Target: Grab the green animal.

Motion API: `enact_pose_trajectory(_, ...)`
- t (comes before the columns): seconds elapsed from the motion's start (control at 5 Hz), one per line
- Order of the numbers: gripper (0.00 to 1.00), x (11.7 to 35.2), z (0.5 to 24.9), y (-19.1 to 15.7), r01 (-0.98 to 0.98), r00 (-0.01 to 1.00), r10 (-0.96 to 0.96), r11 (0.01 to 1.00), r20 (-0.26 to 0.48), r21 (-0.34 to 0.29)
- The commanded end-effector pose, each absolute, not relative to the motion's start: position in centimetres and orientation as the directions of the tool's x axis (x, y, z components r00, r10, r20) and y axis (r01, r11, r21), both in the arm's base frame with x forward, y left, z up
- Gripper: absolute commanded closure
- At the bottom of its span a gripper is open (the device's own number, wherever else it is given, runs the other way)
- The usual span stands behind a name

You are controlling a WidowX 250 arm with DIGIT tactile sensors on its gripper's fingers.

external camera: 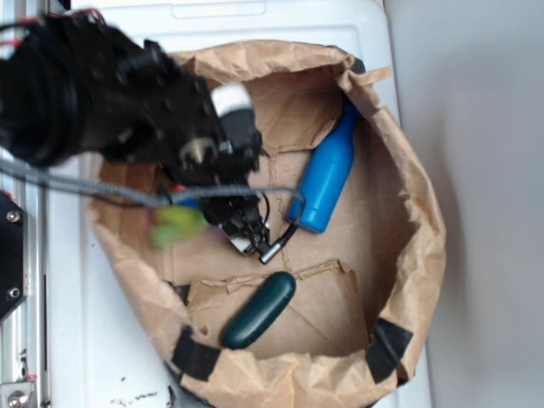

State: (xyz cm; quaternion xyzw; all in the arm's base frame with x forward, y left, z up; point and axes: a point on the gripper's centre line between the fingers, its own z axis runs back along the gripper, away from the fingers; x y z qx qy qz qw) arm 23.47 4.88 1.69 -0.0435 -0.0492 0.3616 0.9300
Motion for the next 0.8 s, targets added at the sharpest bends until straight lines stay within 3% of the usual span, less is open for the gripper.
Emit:
enact_pose_trajectory(0.0, 1.00, 23.2, 1.5, 5.5, -0.658, 0.742, 0.668, 0.742, 0.058, -0.127)
enact_pose_trajectory(0.2, 1.00, 24.0, 3.2, 5.7, -0.653, 0.746, 0.664, 0.742, 0.038, -0.150)
enact_pose_trajectory(0.6, 1.00, 25.0, 8.5, 6.0, -0.629, 0.760, 0.650, 0.735, 0.000, -0.252)
